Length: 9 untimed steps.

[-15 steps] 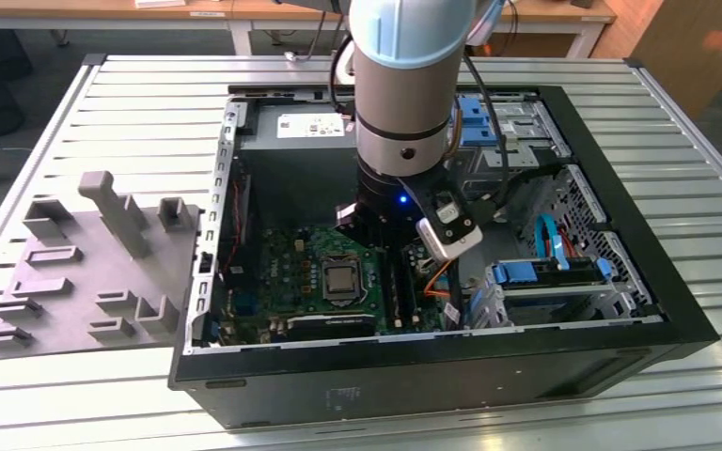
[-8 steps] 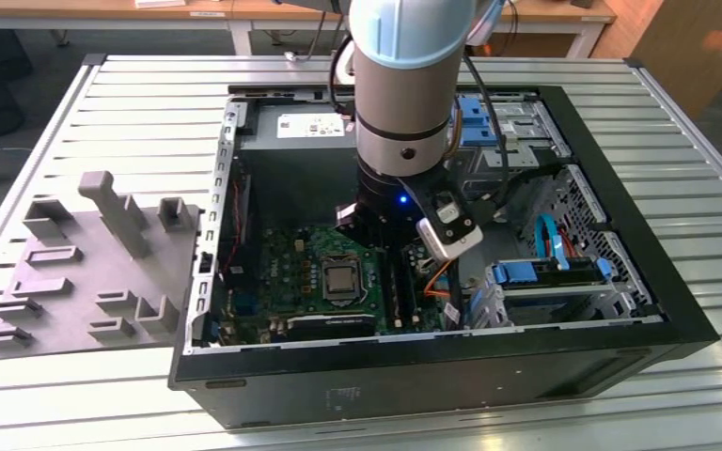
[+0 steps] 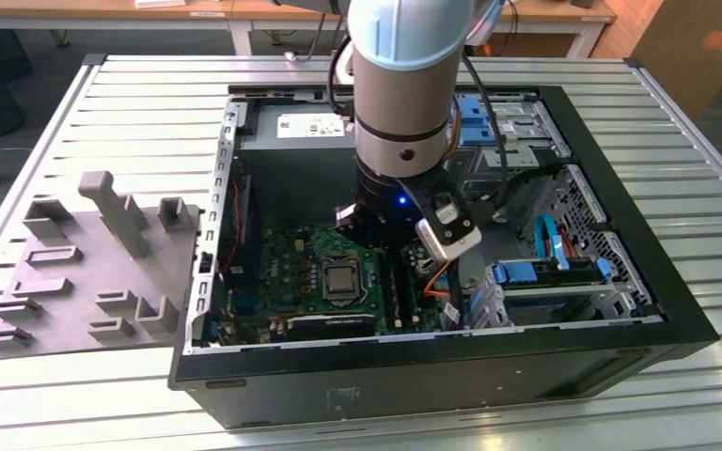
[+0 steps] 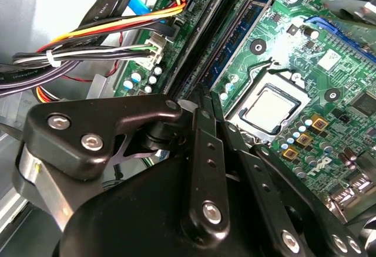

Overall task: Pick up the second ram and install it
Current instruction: 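Insert the second ram into the second slot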

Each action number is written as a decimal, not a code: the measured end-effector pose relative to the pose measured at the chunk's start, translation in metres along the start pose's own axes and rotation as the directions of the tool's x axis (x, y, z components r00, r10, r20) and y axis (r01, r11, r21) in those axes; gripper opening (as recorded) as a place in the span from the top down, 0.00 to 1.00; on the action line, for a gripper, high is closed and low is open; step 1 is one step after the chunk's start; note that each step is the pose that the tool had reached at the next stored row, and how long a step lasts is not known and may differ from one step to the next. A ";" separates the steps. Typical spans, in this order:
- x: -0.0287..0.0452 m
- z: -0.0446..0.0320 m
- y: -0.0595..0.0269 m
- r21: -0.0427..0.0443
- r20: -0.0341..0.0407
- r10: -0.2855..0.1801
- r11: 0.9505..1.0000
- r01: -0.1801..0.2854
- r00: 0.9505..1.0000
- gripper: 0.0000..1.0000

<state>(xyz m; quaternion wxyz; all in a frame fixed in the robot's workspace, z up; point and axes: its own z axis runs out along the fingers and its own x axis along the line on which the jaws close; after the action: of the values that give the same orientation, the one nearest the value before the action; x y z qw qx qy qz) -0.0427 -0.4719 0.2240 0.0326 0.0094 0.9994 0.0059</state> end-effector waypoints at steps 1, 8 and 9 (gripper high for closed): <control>0.0001 0.0001 0.0000 0.000 0.000 0.000 1.000 0.000 1.000 0.88; 0.0002 0.0021 0.0000 0.000 0.000 0.000 1.000 0.000 1.000 0.88; 0.0003 0.0023 0.0000 0.000 0.000 0.000 1.000 0.000 1.000 0.88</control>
<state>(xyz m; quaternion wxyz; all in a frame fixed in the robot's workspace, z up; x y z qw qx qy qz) -0.0428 -0.4719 0.2216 0.0326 0.0095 0.9994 0.0061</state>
